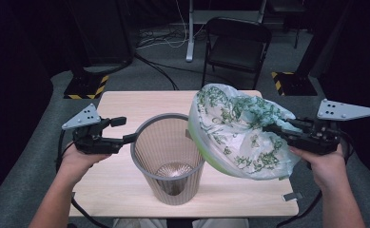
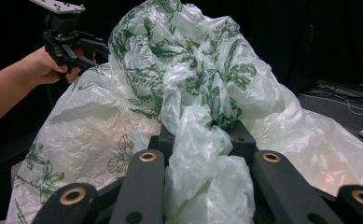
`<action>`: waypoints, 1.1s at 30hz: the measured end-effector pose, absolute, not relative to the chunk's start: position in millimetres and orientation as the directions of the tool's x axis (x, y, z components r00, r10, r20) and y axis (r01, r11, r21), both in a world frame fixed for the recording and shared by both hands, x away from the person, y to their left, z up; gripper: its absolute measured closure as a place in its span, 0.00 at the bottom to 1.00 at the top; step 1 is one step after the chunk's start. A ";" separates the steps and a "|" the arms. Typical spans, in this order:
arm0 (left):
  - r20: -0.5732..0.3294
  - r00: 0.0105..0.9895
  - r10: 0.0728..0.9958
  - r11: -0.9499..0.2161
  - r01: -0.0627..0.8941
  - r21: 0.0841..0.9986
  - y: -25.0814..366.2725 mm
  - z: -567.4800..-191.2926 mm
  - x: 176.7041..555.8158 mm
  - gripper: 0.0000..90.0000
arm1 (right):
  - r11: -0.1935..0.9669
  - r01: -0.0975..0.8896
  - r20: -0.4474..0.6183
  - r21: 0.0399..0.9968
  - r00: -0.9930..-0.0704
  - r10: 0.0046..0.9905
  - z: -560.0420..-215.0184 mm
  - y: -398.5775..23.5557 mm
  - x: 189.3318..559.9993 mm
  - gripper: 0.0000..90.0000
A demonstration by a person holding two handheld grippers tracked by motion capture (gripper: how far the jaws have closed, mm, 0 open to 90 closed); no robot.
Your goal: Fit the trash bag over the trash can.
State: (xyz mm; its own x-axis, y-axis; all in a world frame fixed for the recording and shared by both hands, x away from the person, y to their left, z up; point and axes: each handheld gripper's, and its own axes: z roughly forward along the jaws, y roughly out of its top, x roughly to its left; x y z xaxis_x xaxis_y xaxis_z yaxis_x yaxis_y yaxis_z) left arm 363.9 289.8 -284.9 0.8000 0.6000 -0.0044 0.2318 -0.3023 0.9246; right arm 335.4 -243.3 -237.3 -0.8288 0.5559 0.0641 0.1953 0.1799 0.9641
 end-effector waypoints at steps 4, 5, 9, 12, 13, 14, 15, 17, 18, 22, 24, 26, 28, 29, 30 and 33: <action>-0.004 0.797 0.603 -0.297 0.230 0.927 292.5 -283.2 362.6 0.33 | 0.180 0.188 0.064 0.966 -0.841 0.538 -236.6 -235.3 337.7 0.82; -0.003 0.796 0.605 -0.297 0.229 0.927 293.1 -282.8 362.1 0.33 | 0.180 0.186 0.063 0.966 -0.844 0.533 -236.2 -233.0 338.0 0.82; 0.001 0.793 0.609 -0.298 0.228 0.927 295.8 -281.4 360.1 0.33 | 0.176 0.176 0.063 0.969 -0.858 0.510 -235.1 -222.9 340.1 0.82; 0.002 0.791 0.612 -0.295 0.226 0.928 298.4 -280.5 358.5 0.33 | 0.176 0.170 0.063 0.970 -0.870 0.489 -234.5 -212.9 342.9 0.82; 0.003 0.790 0.613 -0.295 0.226 0.928 299.4 -280.3 357.8 0.33 | 0.178 0.165 0.061 0.970 -0.875 0.481 -234.3 -209.1 344.0 0.82; 0.003 0.789 0.615 -0.295 0.226 0.928 300.3 -280.1 357.4 0.33 | 0.179 0.163 0.061 0.970 -0.879 0.472 -234.0 -205.1 345.1 0.82; 0.004 0.787 0.617 -0.293 0.226 0.929 301.9 -279.8 356.6 0.33 | 0.180 0.163 0.061 0.970 -0.882 0.466 -233.9 -201.9 345.9 0.82; 0.005 0.783 0.622 -0.292 0.226 0.929 304.8 -279.4 354.5 0.33 | 0.185 0.157 0.059 0.970 -0.892 0.448 -233.5 -193.3 348.3 0.82; 0.006 0.781 0.625 -0.291 0.226 0.929 306.7 -279.1 353.3 0.33 | 0.188 0.152 0.056 0.970 -0.898 0.437 -233.5 -187.7 349.8 0.82; 0.010 0.767 0.641 -0.287 0.228 0.930 315.7 -277.6 346.6 0.33 | 0.192 0.143 0.057 0.971 -0.917 0.394 -235.0 -168.1 355.7 0.82; 0.010 0.758 0.652 -0.282 0.230 0.931 321.0 -276.5 342.9 0.33 | 0.201 0.138 0.055 0.970 -0.927 0.371 -236.0 -157.1 358.7 0.82; 0.012 0.748 0.664 -0.277 0.232 0.932 326.3 -275.1 338.9 0.33 | 0.211 0.134 0.054 0.968 -0.937 0.346 -236.9 -145.8 361.7 0.82; 0.011 0.738 0.674 -0.270 0.232 0.935 331.0 -273.8 334.9 0.33 | 0.219 0.129 0.053 0.967 -0.945 0.322 -237.8 -134.6 364.5 0.81; 0.011 0.734 0.679 -0.266 0.232 0.935 333.1 -273.2 333.1 0.33 | 0.226 0.126 0.051 0.966 -0.949 0.312 -238.7 -129.2 365.9 0.81; 0.012 0.731 0.682 -0.264 0.232 0.936 335.1 -272.8 331.4 0.33 | 0.230 0.126 0.052 0.965 -0.952 0.302 -240.1 -124.1 367.6 0.81; 0.010 0.721 0.693 -0.257 0.234 0.938 339.7 -272.0 327.1 0.33 | 0.240 0.138 0.067 0.961 -0.958 0.280 -247.4 -110.9 374.0 0.81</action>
